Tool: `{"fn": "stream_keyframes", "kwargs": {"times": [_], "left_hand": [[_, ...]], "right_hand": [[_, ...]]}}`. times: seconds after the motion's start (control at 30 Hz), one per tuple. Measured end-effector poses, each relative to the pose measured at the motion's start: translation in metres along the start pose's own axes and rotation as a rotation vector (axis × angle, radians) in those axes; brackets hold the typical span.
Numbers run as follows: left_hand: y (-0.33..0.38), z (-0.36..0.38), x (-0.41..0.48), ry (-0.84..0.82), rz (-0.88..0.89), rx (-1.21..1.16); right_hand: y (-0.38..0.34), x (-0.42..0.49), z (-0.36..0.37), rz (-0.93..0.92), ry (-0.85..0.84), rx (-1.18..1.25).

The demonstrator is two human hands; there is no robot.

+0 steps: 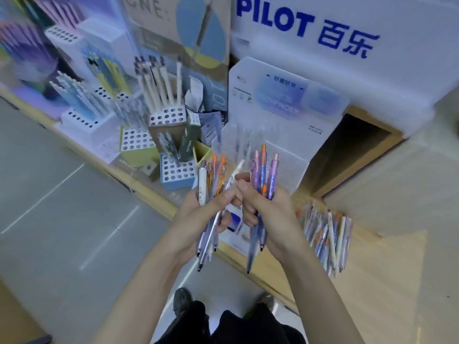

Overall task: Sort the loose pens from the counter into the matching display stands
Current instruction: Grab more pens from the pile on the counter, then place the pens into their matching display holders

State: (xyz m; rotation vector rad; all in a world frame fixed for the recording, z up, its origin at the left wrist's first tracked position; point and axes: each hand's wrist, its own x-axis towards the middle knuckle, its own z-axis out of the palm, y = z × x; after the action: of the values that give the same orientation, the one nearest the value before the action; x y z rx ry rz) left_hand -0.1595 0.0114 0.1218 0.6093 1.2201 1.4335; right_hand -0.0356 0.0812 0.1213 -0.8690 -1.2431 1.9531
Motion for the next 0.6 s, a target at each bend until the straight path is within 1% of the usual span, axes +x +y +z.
{"fn": "stream_keyframes", "kwargs": {"times": [0.07,0.13,0.23,0.3,0.37,0.5,0.6], "left_hand": [[0.012,-0.032,-0.004,0.079,0.012,-0.027],[0.024,-0.064,-0.008,0.095,0.043,-0.055],[0.040,-0.109,-0.011,0.102,0.084,0.041],[0.050,-0.137,-0.012,0.131,0.100,0.073],[0.060,-0.166,-0.013,0.166,0.100,0.054],[0.075,-0.207,-0.016,0.218,0.106,0.147],[0.088,-0.231,-0.013,0.294,0.135,0.130]], "right_hand": [[0.008,0.009,0.033,-0.019,-0.024,0.008],[0.016,0.019,0.065,-0.017,-0.072,0.052],[0.025,0.038,0.109,0.011,-0.099,0.157],[0.031,0.053,0.137,0.021,-0.098,0.195],[0.036,0.067,0.166,0.028,-0.097,0.266],[0.039,0.093,0.223,0.089,-0.058,0.505],[0.046,0.112,0.254,0.087,-0.021,0.523]]}}
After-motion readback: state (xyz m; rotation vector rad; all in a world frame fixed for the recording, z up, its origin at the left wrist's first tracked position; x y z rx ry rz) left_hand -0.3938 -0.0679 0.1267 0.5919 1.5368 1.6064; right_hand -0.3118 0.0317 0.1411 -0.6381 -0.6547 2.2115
